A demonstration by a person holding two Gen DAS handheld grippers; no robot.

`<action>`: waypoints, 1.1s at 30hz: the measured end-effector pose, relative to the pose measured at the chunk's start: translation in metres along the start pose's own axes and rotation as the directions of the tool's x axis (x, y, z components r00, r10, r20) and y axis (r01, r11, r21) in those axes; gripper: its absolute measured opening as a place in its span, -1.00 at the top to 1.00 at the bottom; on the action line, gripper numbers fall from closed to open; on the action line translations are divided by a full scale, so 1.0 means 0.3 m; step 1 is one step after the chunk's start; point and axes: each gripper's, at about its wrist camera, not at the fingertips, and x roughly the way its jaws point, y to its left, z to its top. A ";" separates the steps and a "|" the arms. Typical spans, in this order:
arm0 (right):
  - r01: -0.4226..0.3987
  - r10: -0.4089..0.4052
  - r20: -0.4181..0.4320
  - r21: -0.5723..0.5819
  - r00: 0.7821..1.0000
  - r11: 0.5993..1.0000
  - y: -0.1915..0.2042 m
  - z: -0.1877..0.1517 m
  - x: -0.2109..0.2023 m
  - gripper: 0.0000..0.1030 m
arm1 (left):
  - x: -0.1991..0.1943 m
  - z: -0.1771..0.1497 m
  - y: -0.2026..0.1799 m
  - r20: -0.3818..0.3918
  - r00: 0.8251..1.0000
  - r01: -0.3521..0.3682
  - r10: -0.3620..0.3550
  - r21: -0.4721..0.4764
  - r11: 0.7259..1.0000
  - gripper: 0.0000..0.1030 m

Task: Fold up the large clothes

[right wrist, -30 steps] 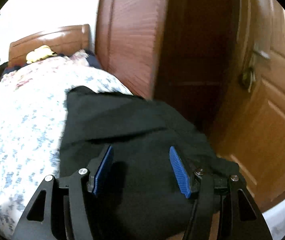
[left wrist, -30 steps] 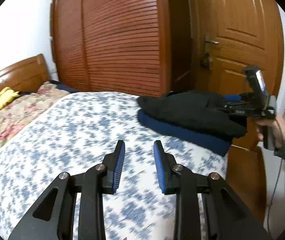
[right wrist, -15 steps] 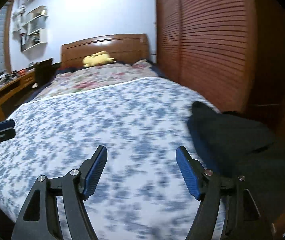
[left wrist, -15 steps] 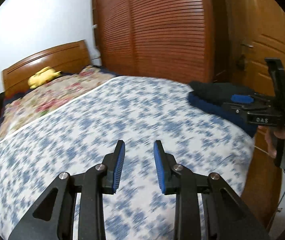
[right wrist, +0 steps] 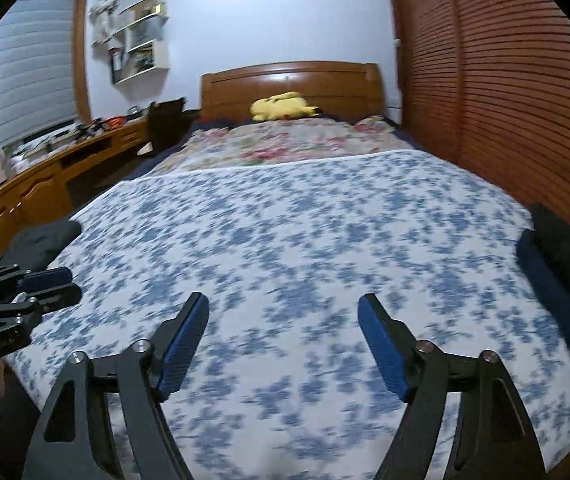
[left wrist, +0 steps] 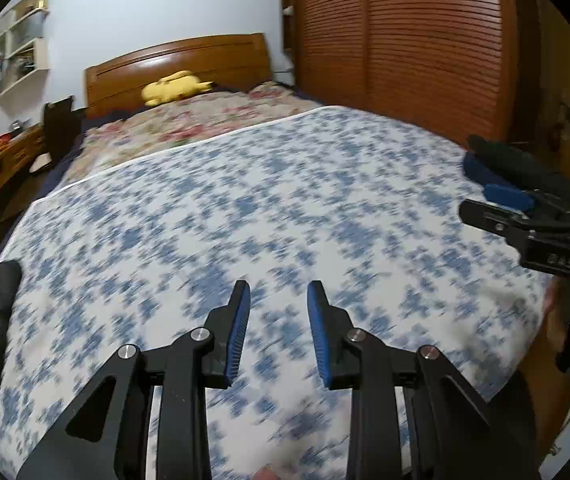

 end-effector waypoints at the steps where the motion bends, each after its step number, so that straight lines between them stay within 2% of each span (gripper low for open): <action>1: -0.009 0.009 -0.001 -0.007 1.000 1.000 0.007 0.000 0.003 -0.58 | -0.009 -0.011 0.016 0.001 1.000 -0.014 0.014 -0.006 1.000 0.41; 12: -0.050 0.051 0.008 -0.049 0.999 0.998 0.086 -0.012 -0.003 -0.59 | -0.140 -0.072 0.223 0.019 0.988 -0.151 0.154 -0.121 0.981 0.41; 22: -0.090 0.097 0.085 -0.088 0.992 0.992 0.159 0.043 -0.040 -0.59 | -0.308 -0.046 0.324 0.085 0.977 -0.176 0.196 -0.199 0.964 0.41; 26: -0.090 0.102 0.132 -0.097 0.986 0.991 0.190 0.034 -0.078 -0.59 | -0.378 -0.033 0.355 0.115 0.968 -0.192 0.221 -0.220 0.956 0.41; 31: -0.075 0.091 0.174 -0.094 0.981 0.993 0.214 -0.005 -0.082 -0.59 | -0.464 -0.025 0.363 0.153 0.944 -0.251 0.291 -0.238 0.938 0.41; 33: -0.070 0.086 0.186 -0.091 0.979 0.993 0.216 -0.016 -0.098 -0.59 | -0.490 -0.023 0.363 0.166 0.941 -0.250 0.295 -0.247 0.936 0.41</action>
